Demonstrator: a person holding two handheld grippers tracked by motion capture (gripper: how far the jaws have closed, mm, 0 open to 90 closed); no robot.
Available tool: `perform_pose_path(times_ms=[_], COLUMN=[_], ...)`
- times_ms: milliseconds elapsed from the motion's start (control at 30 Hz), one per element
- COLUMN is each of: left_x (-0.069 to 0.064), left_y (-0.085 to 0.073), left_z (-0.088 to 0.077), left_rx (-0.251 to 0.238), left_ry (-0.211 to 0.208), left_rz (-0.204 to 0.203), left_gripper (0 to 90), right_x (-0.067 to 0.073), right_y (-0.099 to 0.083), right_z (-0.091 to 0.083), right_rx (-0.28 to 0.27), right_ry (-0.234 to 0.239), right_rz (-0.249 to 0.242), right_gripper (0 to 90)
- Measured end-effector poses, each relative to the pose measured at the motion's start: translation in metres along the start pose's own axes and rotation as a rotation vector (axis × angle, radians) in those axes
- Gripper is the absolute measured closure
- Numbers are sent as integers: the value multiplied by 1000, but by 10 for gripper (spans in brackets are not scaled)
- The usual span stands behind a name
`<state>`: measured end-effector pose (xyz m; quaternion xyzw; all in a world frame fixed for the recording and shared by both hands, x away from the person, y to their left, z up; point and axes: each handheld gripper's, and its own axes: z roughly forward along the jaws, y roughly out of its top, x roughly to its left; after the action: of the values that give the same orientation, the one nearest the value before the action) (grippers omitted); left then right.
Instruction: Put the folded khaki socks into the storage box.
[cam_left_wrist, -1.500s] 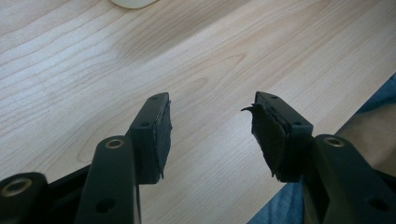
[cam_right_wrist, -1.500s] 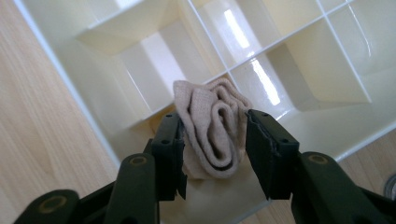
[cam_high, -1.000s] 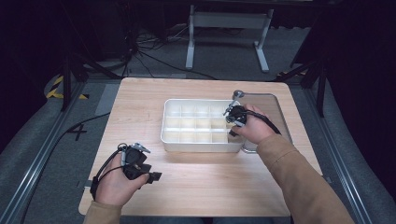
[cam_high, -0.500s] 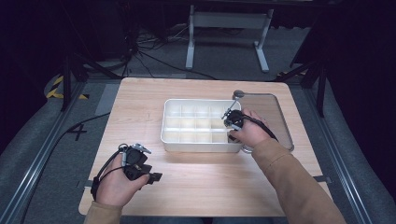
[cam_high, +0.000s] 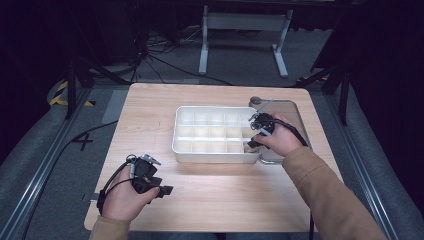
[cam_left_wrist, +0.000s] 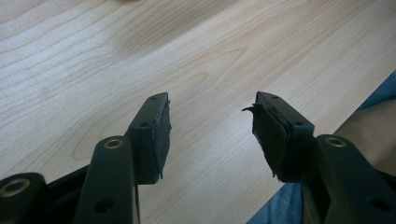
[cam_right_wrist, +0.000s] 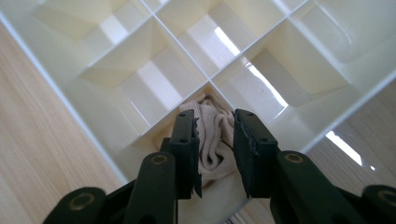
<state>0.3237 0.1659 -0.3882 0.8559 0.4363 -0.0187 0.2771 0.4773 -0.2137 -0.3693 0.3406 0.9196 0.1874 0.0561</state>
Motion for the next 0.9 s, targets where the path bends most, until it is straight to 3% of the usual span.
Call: perform_pose_path(times_ms=[233,400,900], left_x=[1,2,-2], left_y=[-5,-9,-15], left_z=[-3,-4,-11], left_rx=[-6,-4,-19], left_ry=[-1,-2,2], left_rz=[-5,-15,-19], left_gripper=[470,468,463], right_x=[-1,7,58], right_y=[-9,-17,-45], right_z=[-26,-41,-56], right_rx=[-98,-153,-218], right_ry=[43,89,164], right_rz=[3,-26,-152], right_gripper=[655,631,551])
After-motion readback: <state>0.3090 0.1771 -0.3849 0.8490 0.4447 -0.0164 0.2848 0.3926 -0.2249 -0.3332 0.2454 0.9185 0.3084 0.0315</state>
